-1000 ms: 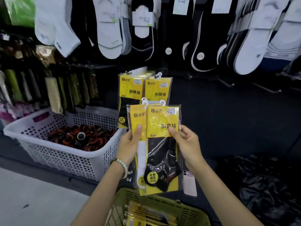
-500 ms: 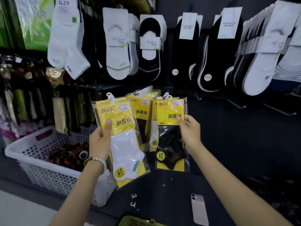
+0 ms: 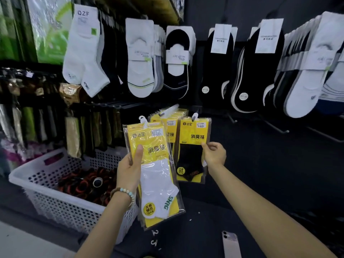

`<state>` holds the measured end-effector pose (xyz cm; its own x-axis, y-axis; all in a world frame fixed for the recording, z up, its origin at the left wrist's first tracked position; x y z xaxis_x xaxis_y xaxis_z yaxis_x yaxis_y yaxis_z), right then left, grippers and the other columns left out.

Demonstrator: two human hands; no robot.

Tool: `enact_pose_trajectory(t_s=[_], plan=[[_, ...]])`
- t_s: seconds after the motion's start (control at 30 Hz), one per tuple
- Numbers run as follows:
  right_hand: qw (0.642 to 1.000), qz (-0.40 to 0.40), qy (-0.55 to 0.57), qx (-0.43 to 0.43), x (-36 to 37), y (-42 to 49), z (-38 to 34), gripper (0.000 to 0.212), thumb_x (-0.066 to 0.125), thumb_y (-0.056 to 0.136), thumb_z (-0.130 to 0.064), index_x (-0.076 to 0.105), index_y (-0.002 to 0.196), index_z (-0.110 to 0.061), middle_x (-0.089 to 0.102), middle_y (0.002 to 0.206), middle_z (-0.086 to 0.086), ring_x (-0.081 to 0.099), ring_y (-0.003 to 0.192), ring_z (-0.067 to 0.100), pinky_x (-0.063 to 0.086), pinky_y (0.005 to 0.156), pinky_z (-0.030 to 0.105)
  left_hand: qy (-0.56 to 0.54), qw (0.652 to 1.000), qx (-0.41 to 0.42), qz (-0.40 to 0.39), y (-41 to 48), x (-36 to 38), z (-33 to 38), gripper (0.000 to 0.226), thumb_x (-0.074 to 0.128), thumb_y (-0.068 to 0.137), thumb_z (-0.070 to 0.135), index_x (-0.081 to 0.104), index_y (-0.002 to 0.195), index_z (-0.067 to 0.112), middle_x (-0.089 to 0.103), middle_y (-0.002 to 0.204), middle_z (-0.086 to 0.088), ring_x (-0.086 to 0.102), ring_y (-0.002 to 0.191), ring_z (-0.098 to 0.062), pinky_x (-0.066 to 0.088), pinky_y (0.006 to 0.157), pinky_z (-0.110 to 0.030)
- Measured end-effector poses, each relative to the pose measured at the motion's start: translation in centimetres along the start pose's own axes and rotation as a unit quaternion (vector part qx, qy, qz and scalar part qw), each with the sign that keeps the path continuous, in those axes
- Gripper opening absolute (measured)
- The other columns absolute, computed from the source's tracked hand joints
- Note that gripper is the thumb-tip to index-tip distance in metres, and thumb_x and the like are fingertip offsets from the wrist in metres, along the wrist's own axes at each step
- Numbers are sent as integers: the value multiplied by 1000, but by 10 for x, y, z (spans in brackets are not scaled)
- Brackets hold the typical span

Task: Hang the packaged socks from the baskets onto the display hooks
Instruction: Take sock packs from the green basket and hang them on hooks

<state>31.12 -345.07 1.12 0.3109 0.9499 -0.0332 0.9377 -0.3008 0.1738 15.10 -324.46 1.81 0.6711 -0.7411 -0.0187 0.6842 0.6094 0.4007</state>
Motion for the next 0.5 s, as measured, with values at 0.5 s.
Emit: enact_pose_trajectory(t_s=[0.5], plan=[[965,-239,59,-87,-29,-106,-39,39,75,79,-28,61,91,7,67,96,25,63,81,22,55,78,43,-101,989,-49,-92,-33,41,6,32,64,75,48,70,83,18,63,50,16,60,50,6,40,44,-5]])
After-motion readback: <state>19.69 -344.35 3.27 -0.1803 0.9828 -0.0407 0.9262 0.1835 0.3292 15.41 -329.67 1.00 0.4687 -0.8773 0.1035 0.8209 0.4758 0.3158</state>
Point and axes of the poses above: each hand's wrist, its own y-axis towards the middle knuckle, its own x-axis out of the palm, z = x × y, the point moved 2 cm from there along y, towards the middle knuckle
